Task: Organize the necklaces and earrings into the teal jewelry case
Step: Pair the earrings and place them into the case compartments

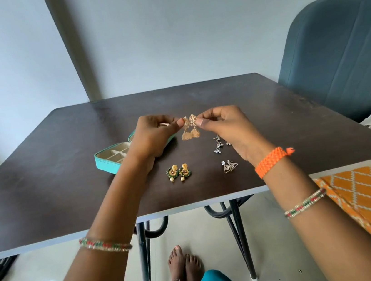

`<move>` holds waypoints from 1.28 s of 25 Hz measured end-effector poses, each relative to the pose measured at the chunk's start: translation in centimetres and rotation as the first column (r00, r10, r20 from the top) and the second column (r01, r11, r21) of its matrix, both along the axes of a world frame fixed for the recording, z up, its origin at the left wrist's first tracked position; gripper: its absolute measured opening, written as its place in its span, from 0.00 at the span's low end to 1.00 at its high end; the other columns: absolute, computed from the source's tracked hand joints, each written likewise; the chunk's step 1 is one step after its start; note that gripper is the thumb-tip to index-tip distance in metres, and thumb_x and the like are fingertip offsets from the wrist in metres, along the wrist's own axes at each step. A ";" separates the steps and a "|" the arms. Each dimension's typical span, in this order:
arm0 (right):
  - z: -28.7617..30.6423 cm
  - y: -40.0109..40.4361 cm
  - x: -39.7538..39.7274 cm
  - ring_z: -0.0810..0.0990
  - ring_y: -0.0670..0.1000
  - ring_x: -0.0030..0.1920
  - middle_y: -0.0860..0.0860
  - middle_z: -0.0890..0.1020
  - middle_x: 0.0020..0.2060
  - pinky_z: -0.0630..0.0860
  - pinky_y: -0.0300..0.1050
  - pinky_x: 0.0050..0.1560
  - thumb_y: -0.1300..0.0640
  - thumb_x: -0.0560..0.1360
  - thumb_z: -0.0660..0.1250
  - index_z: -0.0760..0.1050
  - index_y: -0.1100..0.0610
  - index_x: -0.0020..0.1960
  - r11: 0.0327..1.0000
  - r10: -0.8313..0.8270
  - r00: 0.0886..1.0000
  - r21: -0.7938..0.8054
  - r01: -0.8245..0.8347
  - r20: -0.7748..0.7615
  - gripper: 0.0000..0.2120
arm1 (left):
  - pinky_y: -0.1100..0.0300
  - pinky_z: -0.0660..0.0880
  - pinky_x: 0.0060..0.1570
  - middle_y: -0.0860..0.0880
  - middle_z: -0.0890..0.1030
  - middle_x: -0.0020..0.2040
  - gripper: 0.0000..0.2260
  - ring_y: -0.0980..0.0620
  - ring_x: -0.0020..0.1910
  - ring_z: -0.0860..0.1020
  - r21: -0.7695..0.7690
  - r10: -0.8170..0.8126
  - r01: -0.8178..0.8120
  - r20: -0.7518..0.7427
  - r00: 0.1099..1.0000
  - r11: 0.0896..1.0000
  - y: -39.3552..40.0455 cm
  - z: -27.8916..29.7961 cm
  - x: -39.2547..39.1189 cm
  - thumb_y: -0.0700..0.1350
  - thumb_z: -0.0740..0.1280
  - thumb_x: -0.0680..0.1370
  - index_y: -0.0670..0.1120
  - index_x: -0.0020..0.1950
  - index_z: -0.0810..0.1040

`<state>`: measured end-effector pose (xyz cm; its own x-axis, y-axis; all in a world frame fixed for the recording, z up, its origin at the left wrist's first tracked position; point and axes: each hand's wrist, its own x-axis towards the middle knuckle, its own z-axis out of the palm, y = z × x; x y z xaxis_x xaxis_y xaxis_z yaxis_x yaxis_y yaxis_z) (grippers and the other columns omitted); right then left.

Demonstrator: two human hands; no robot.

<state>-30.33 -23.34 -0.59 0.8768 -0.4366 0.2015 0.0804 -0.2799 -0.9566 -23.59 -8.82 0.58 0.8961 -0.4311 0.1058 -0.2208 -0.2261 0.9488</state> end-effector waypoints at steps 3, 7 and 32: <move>1.6 2.3 -2.8 0.78 0.44 0.39 0.50 0.82 0.37 0.71 0.29 0.39 0.62 0.75 0.68 0.78 0.54 0.39 0.973 0.086 0.994 0.211 -0.098 0.064 0.07 | 0.68 0.57 0.20 0.57 0.68 0.21 0.06 0.59 0.20 0.59 -0.119 -0.077 0.074 -0.020 0.997 0.990 2.2 1.3 -2.7 0.48 0.70 0.75 0.46 0.40 0.80; 2.8 4.9 -5.2 0.79 0.48 0.39 0.52 0.82 0.39 0.75 0.40 0.44 0.62 0.77 0.64 0.76 0.56 0.42 0.876 0.187 0.970 0.421 -0.235 0.152 0.06 | 0.68 0.69 0.27 0.52 0.78 0.35 0.06 0.57 0.34 0.72 -0.190 -0.085 0.076 -0.038 0.996 0.979 3.8 2.3 -5.1 0.47 0.67 0.77 0.49 0.40 0.78; 1.0 8.9 -6.3 0.80 0.45 0.33 0.50 0.83 0.34 0.76 0.39 0.41 0.64 0.77 0.63 0.77 0.57 0.45 0.753 0.170 0.975 0.619 -0.224 0.146 0.06 | 0.68 0.76 0.35 0.49 0.83 0.37 0.03 0.57 0.36 0.80 -0.535 -0.038 -0.066 -0.182 0.983 0.842 6.2 -0.6 -8.7 0.38 0.66 0.77 0.42 0.46 0.79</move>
<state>-36.63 -14.45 0.41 0.9515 -0.3074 0.0132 0.1452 0.4108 -0.9001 -32.28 -2.57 -0.06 0.9274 -0.3405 0.1551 -0.0373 0.3283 0.9438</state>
